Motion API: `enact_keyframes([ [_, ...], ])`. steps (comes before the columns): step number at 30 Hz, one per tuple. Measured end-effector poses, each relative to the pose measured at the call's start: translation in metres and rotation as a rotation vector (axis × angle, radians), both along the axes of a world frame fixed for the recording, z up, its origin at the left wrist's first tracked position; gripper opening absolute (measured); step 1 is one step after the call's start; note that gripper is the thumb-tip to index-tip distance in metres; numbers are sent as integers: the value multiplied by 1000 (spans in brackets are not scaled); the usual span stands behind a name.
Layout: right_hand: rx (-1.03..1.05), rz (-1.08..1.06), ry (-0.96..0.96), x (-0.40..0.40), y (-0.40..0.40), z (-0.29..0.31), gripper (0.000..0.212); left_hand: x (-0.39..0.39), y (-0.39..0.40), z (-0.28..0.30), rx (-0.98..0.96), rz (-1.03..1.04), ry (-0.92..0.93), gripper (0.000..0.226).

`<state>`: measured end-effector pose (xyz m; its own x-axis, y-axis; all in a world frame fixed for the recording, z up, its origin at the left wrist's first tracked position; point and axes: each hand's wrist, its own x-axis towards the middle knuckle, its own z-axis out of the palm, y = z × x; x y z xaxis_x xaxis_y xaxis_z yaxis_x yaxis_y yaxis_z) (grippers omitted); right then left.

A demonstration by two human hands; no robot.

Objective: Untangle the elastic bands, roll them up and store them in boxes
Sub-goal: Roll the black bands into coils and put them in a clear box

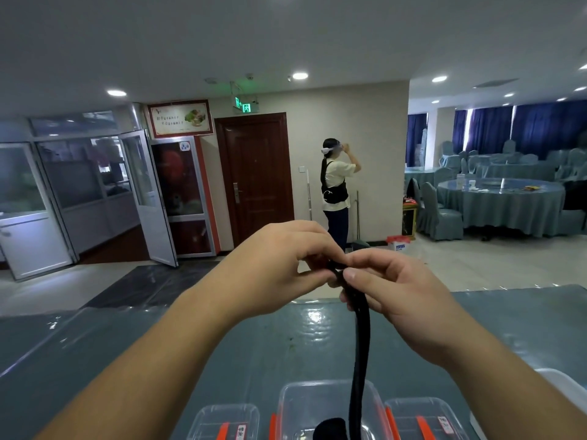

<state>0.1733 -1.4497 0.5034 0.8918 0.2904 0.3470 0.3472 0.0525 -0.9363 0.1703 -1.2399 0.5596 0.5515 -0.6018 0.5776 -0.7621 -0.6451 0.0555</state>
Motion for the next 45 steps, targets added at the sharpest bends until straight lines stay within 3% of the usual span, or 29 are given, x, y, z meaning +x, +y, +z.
enact_keyframes([
  [3,-44,-5,-30,0,-1,6,17,2,-2,0,-18,27,-72,14],
  [7,-43,-19,-33,-3,-4,11,18,4,-2,-7,-178,82,-200,15],
  [14,232,-128,-37,-2,7,8,18,0,-31,-35,-537,85,-262,14],
  [20,408,-74,62,-3,5,16,24,0,-27,-33,-459,5,-182,21],
  [23,342,-30,111,-2,-1,17,29,3,-19,-25,-448,-49,-88,20],
  [27,201,32,142,-3,-9,22,29,1,-8,-13,-282,-56,147,45],
  [30,112,70,137,-5,-13,25,28,1,-10,-15,-174,-65,81,39],
  [33,141,82,153,-8,-12,24,28,3,-13,-21,-267,-58,-1,29],
  [40,503,48,202,-14,-1,13,31,1,-28,-38,-564,-68,-155,13],
  [45,441,-65,86,-14,-2,12,37,-1,-42,-41,-544,0,-136,14],
])
